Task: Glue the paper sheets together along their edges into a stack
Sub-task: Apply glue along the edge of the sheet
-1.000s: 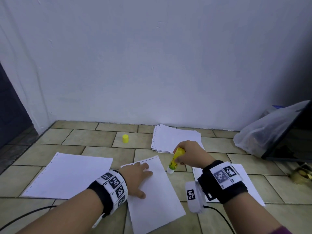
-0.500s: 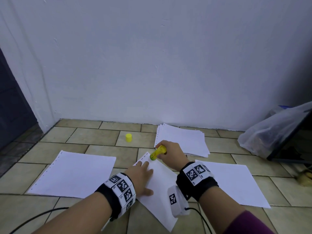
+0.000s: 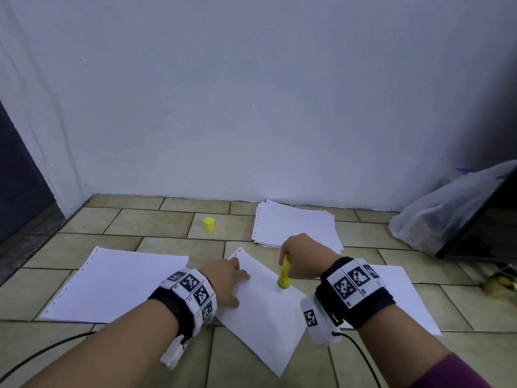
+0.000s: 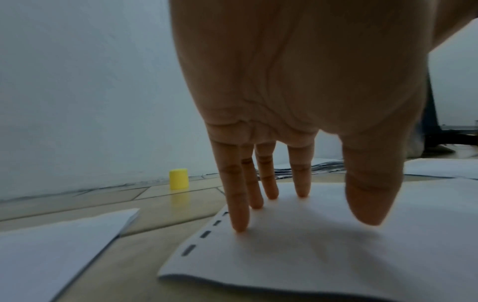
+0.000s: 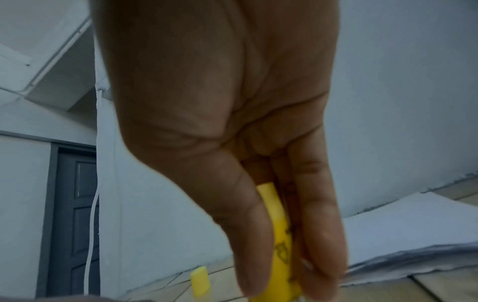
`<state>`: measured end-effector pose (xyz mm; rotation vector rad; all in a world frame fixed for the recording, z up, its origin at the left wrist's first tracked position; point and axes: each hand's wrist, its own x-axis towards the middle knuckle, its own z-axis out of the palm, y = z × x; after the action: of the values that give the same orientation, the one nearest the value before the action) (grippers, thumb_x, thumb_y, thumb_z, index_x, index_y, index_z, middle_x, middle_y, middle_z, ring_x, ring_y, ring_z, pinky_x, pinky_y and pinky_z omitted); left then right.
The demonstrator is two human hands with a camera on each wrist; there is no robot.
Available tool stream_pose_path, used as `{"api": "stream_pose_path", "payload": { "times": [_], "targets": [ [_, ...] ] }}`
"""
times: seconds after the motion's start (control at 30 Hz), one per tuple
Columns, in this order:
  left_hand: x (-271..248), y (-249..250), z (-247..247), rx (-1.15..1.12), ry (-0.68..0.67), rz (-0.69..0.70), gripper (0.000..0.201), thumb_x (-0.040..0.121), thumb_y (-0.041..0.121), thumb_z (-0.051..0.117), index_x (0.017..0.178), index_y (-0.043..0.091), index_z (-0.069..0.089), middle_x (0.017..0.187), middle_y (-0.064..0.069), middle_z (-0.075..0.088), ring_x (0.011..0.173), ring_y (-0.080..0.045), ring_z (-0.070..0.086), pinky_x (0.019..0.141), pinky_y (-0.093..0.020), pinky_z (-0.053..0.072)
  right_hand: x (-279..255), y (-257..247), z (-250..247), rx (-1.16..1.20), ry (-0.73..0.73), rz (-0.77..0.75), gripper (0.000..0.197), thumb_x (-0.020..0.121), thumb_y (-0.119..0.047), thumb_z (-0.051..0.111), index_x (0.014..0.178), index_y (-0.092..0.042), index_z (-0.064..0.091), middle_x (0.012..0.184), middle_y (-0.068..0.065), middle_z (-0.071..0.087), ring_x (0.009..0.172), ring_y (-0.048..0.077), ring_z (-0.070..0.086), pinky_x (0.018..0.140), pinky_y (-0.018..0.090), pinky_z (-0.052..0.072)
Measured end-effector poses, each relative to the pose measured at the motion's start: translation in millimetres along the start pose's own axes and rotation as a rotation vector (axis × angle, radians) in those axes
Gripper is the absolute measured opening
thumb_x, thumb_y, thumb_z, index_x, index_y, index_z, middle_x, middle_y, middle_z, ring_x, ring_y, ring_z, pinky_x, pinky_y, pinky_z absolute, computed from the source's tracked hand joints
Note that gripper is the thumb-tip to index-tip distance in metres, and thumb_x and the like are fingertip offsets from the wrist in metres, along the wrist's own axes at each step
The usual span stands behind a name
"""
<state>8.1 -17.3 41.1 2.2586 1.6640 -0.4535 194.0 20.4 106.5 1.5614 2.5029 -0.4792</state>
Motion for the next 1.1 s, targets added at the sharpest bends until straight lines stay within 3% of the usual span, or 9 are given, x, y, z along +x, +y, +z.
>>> {"api": "stream_pose_path", "payload": {
  "times": [0.13, 0.3, 0.4, 0.53, 0.63, 0.8, 0.87, 0.97, 1.1],
  "targets": [
    [2, -8, -2, -0.022, -0.001, 0.022, 0.067, 0.087, 0.025, 0.064, 0.146, 0.033, 0.033, 0.142, -0.001, 0.033, 0.127, -0.022, 0.043, 0.105, -0.035, 0.039, -9, 4, -2, -0.061, -0.046, 0.035, 0.027, 0.083, -0.010, 0.066, 0.110, -0.013, 0.068, 0.096, -0.001, 0.052, 0.085, 0.015, 0.051, 0.050, 0.014, 0.035],
    [3, -12, -1, -0.064, -0.016, 0.036, 0.069, 0.085, 0.029, 0.069, 0.144, 0.033, 0.035, 0.142, -0.001, 0.030, 0.127, -0.019, 0.040, 0.102, -0.032, 0.039, -17, 18, -1, -0.106, -0.095, 0.072, 0.029, 0.082, -0.006, 0.062, 0.109, -0.012, 0.069, 0.094, -0.002, 0.057, 0.079, 0.013, 0.054, 0.049, 0.013, 0.039],
    [1, -16, 1, -0.082, 0.024, 0.049, 0.069, 0.080, 0.035, 0.073, 0.140, 0.034, 0.039, 0.145, 0.001, 0.023, 0.136, -0.017, 0.027, 0.105, -0.033, 0.037, -24, 28, -7, -0.003, -0.151, 0.140, 0.023, 0.078, -0.007, 0.068, 0.101, -0.006, 0.070, 0.082, 0.004, 0.068, 0.060, 0.010, 0.059, 0.050, 0.016, 0.045],
    [-2, -23, 6, -0.076, 0.028, 0.019, 0.079, 0.076, 0.048, 0.074, 0.138, 0.020, 0.034, 0.144, 0.003, 0.026, 0.135, -0.016, 0.027, 0.105, -0.035, 0.036, -28, 49, -15, 0.507, 0.109, 0.201, 0.011, 0.077, -0.009, 0.065, 0.074, 0.000, 0.059, 0.071, 0.021, 0.070, 0.056, 0.021, 0.069, 0.061, 0.029, 0.057],
    [-4, -23, 10, -0.056, 0.068, -0.006, 0.088, 0.075, 0.058, 0.072, 0.140, 0.015, 0.030, 0.141, 0.002, 0.030, 0.129, -0.015, 0.033, 0.100, -0.031, 0.037, -19, 50, -12, 1.147, 0.365, 0.252, 0.016, 0.087, -0.009, 0.058, 0.076, -0.004, 0.048, 0.072, 0.022, 0.062, 0.054, 0.026, 0.069, 0.064, 0.036, 0.059],
    [-3, -19, 21, -0.009, 0.136, -0.084, 0.095, 0.072, 0.071, 0.063, 0.141, 0.013, 0.032, 0.140, -0.001, 0.033, 0.128, -0.017, 0.033, 0.101, -0.034, 0.038, 10, 36, 11, 1.989, 0.025, 0.226, 0.026, 0.096, -0.023, 0.048, 0.094, 0.001, 0.059, 0.071, 0.014, 0.064, 0.051, 0.018, 0.060, 0.050, 0.023, 0.053],
    [-3, -19, 22, -0.020, 0.144, -0.084, 0.093, 0.074, 0.072, 0.060, 0.140, 0.013, 0.033, 0.141, -0.002, 0.034, 0.128, -0.018, 0.034, 0.102, -0.034, 0.038, 23, 26, 24, 1.938, -0.003, 0.170, 0.019, 0.095, -0.021, 0.053, 0.093, -0.005, 0.064, 0.082, 0.011, 0.067, 0.057, 0.016, 0.060, 0.056, 0.025, 0.051],
    [-7, -26, 16, -0.084, 0.090, -0.049, 0.088, 0.082, 0.061, 0.061, 0.147, 0.013, 0.026, 0.152, -0.002, 0.025, 0.138, -0.018, 0.025, 0.112, -0.034, 0.030, 49, 4, 39, 1.527, 0.131, 0.139, 0.004, 0.086, -0.008, 0.065, 0.090, -0.008, 0.065, 0.089, 0.011, 0.066, 0.067, 0.016, 0.060, 0.059, 0.021, 0.046],
    [-7, -38, 14, -0.128, 0.041, -0.025, 0.096, 0.080, 0.050, 0.070, 0.152, 0.017, 0.016, 0.157, 0.000, 0.013, 0.144, -0.017, 0.017, 0.116, -0.035, 0.025, 83, -19, 42, 0.900, 0.354, 0.132, 0.020, 0.072, -0.011, 0.079, 0.086, -0.012, 0.065, 0.081, 0.001, 0.064, 0.075, 0.016, 0.058, 0.067, 0.025, 0.044]
  ]
}}
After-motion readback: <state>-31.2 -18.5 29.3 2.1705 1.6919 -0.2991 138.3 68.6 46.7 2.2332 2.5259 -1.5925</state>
